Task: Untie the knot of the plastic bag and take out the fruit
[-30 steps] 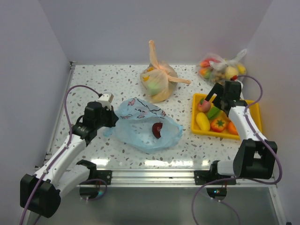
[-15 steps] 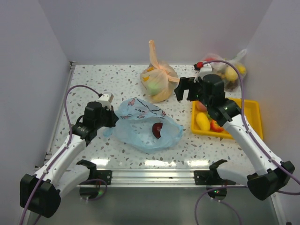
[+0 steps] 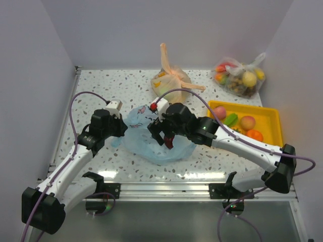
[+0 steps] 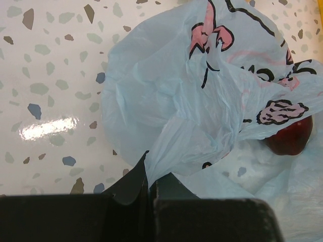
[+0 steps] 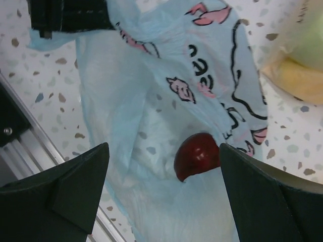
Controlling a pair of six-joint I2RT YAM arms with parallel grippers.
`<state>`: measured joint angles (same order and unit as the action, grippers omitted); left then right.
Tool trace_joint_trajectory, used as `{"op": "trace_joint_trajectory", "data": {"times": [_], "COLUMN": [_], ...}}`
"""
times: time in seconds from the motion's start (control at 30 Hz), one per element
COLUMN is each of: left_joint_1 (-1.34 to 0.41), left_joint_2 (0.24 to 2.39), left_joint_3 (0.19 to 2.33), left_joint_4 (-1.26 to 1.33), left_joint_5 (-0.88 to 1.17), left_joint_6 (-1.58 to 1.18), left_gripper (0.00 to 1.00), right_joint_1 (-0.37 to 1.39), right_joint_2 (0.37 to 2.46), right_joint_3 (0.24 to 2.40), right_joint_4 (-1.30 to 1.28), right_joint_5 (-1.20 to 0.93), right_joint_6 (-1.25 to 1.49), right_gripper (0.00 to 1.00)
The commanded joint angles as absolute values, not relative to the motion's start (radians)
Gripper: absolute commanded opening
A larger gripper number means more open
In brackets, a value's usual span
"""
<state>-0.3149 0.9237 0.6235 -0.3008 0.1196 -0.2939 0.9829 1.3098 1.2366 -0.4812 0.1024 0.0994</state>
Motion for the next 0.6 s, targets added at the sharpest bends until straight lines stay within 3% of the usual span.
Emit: {"op": "trace_joint_trajectory", "data": {"times": [0.0,0.13,0.57], "left_joint_1": [-0.308,-0.308,-0.308], "left_joint_2": [0.916,0.913,0.91], "left_joint_3": [0.624,0.624,0.624], "left_joint_4": [-0.271,-0.275,-0.273], "left_joint_5": [0.115,0.115,0.117], "left_joint_6": [-0.276,-0.278,-0.276], "left_gripper": [0.0,0.0,0.0], "right_joint_1": [1.037,1.072,1.072], "right_joint_2": [1.377,1.498,1.69], "right_joint_3": [1.293,1.315,1.259], "right_joint_4": [-0.543,-0.58,-0.565], "right_joint_5": [0.106,0.083,0.431], "right_joint_6": [0.038,0.011,0.006], "right_gripper": [0.91,0.88,0.83]}}
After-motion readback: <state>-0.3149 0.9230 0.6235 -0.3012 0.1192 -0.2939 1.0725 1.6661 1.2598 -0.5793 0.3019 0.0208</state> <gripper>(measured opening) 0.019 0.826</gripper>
